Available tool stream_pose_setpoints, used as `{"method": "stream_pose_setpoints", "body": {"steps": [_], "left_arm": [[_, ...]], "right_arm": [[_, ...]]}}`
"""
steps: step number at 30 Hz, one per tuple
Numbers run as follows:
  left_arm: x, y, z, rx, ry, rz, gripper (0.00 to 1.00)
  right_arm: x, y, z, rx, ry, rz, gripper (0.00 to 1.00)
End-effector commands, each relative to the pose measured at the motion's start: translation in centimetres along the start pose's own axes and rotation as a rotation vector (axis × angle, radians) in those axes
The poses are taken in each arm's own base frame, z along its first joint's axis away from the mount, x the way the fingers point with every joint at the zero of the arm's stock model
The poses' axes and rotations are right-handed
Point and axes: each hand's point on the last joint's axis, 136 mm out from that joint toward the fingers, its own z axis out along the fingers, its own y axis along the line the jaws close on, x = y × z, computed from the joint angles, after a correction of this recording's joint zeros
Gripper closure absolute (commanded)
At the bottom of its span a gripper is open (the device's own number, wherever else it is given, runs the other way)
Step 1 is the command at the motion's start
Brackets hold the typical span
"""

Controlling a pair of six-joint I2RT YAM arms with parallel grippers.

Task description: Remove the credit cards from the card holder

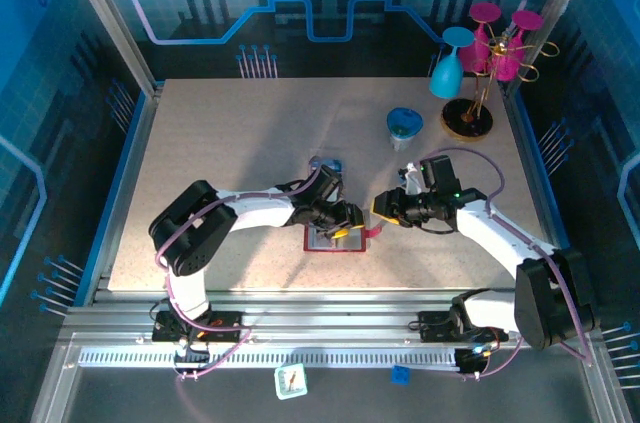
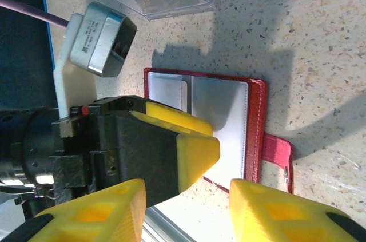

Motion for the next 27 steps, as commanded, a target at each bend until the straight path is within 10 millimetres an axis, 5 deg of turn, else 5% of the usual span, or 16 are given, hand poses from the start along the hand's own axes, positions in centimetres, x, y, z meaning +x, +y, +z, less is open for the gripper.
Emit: {"method": "stream_pose_setpoints", "body": {"steps": [1, 27], "left_arm": [[-0.4, -1.0, -1.8, 0.021, -0.032, 0.034, 0.49], [-0.5, 5.3, -6.8, -0.02, -0.125, -0.063, 0.54]], "right_arm": [[0.5, 0.7, 0.7, -0.026, 0.031, 0.002, 0.57], [2.0, 2.7, 7.5, 0.0, 0.173, -0.044, 0.58]]}}
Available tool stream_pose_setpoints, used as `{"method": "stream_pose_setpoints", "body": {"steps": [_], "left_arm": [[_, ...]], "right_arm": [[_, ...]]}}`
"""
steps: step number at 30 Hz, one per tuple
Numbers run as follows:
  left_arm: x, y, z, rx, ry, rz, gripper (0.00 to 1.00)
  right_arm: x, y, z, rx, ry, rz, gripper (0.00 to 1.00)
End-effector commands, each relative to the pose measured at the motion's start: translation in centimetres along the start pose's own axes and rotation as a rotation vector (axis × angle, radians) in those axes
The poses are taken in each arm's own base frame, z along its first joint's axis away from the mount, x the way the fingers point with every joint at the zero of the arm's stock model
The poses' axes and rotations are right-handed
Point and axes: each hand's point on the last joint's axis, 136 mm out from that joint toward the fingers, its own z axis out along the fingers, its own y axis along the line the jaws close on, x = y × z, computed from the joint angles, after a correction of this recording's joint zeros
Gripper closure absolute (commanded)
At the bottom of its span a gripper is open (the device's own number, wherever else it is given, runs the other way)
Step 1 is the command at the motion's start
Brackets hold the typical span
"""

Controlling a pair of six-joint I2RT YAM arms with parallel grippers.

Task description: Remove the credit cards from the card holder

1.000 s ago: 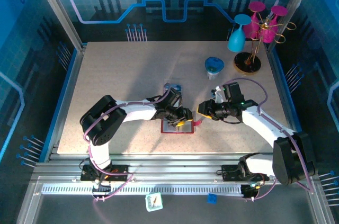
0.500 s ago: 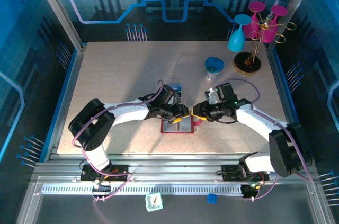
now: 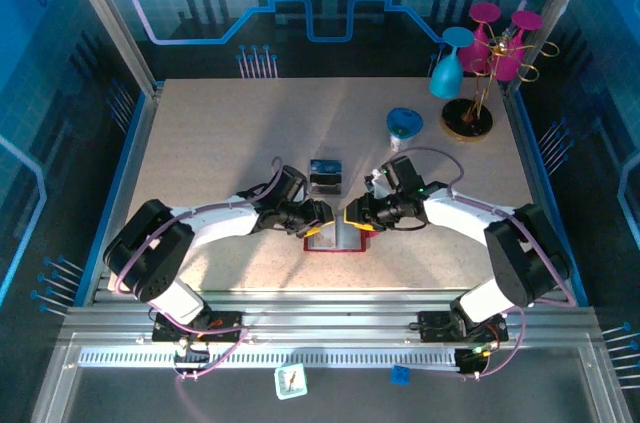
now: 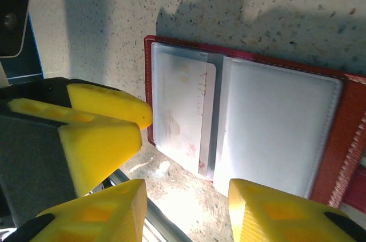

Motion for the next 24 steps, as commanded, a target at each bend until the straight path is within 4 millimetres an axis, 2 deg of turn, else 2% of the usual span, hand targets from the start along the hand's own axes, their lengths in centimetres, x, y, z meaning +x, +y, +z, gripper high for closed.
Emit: {"method": "stream_pose_setpoints", "body": {"steps": [1, 9, 24], "left_arm": [[0.2, 0.9, -0.7, -0.019, -0.012, 0.002, 0.56], [0.0, 1.5, -0.7, -0.022, -0.025, -0.023, 0.67], [-0.1, 1.9, -0.1, -0.041, -0.01, -0.022, 0.76]], "right_arm": [[-0.5, 1.0, 1.0, -0.012, 0.0, -0.013, 0.58], [-0.3, 1.5, 2.7, -0.018, 0.031, -0.021, 0.6], [0.3, 1.8, 4.2, -0.019, 0.064, -0.029, 0.6]]}}
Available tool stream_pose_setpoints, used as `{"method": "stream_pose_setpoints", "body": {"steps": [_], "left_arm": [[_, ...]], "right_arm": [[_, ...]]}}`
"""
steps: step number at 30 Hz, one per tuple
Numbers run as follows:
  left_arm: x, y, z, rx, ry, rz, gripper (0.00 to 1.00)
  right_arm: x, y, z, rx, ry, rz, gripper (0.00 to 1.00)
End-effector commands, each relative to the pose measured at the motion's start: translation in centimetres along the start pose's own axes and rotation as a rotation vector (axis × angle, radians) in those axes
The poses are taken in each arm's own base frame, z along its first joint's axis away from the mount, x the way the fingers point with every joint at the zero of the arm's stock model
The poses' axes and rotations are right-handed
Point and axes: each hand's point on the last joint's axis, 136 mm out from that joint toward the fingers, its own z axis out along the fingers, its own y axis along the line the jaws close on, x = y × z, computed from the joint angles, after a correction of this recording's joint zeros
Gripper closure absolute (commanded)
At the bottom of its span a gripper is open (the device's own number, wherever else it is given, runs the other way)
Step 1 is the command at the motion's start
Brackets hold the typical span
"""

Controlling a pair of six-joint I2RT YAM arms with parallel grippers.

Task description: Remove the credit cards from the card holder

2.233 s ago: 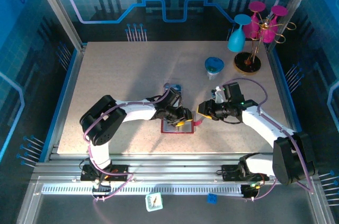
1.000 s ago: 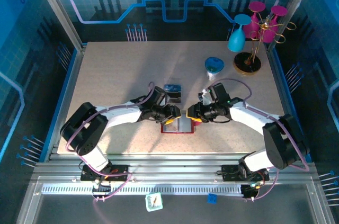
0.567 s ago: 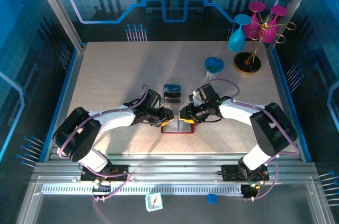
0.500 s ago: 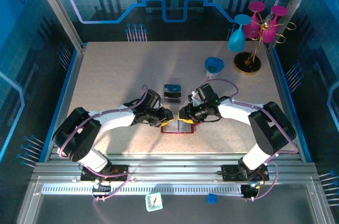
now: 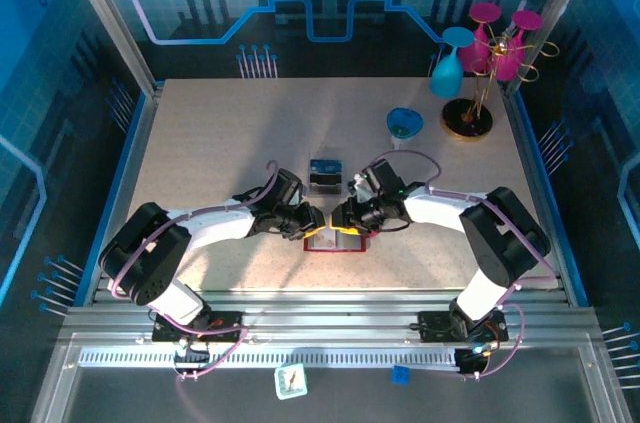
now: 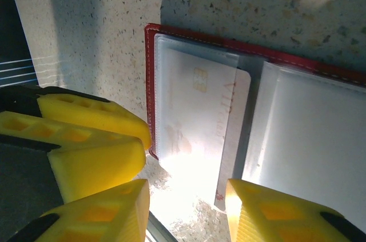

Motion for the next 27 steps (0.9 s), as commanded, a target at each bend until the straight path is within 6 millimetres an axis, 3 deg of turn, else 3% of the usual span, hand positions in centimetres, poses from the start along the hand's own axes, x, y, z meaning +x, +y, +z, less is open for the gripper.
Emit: {"method": "stream_pose_setpoints", "body": {"steps": [1, 27], "left_arm": [[-0.2, 0.7, 0.2, -0.024, -0.001, -0.003, 0.77], [-0.1, 1.3, 0.9, -0.04, 0.016, -0.013, 0.86]], "right_arm": [[-0.4, 1.0, 0.5, -0.017, -0.002, -0.01, 0.6], [-0.2, 0.9, 1.7, -0.012, 0.024, -0.005, 0.61]]}}
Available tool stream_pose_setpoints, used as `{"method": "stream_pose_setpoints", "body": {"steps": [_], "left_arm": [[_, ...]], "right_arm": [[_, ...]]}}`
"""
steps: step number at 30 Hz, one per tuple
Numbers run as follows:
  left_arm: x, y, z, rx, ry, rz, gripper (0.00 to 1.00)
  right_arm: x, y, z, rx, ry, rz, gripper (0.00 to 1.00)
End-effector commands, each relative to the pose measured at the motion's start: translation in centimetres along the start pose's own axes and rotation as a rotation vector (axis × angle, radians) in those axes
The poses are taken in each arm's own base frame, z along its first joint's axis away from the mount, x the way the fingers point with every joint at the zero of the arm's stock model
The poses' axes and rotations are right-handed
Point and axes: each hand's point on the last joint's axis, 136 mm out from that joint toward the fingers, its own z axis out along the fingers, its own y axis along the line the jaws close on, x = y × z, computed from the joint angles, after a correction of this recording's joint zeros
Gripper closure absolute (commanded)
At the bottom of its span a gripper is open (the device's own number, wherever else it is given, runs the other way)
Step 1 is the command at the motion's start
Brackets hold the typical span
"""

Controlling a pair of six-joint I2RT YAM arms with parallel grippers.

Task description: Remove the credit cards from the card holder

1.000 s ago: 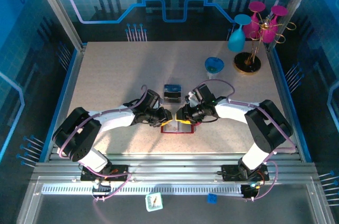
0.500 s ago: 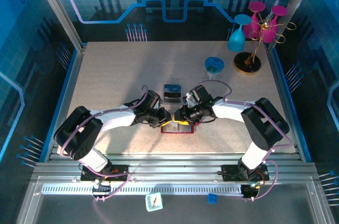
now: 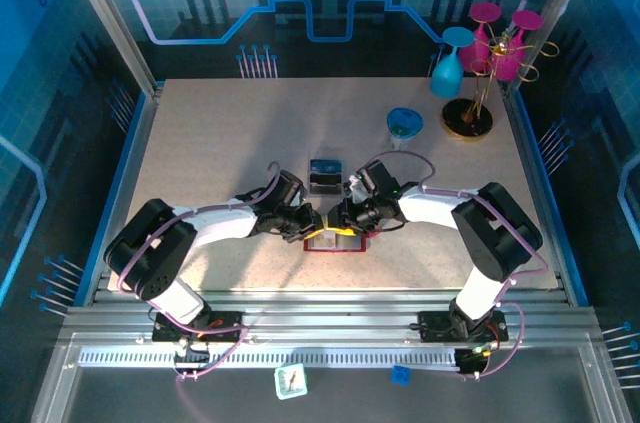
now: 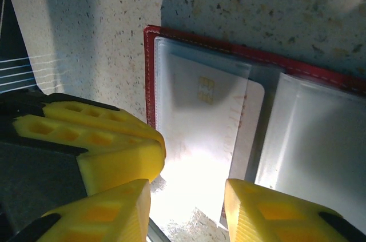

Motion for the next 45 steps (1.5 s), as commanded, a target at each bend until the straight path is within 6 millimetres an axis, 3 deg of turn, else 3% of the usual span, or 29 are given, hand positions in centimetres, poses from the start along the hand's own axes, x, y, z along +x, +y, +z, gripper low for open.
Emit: {"method": "stream_pose_setpoints", "body": {"steps": [1, 12, 22, 30, 35, 45], "left_arm": [[-0.2, 0.5, 0.1, -0.02, 0.002, -0.001, 0.86], [-0.4, 2.2, -0.4, -0.119, -0.02, 0.002, 0.96], [-0.2, 2.6, 0.2, -0.127, -0.001, -0.006, 0.96], [-0.1, 2.5, 0.4, -0.126, 0.008, -0.008, 0.96], [-0.1, 2.4, 0.3, -0.126, 0.006, -0.007, 0.96], [-0.4, 1.5, -0.6, -0.113, -0.013, 0.006, 0.94]], "right_arm": [[-0.1, 0.8, 0.5, -0.012, 0.008, -0.008, 0.61], [0.0, 0.3, 1.1, 0.002, 0.022, -0.001, 0.7], [0.4, -0.7, 1.6, 0.034, 0.037, 0.011, 0.69], [0.7, -1.7, 1.1, 0.095, 0.033, 0.005, 0.68], [-0.1, -0.7, 0.4, 0.105, 0.014, -0.031, 0.68], [0.0, -0.7, -0.1, 0.128, 0.011, -0.034, 0.68]]}}
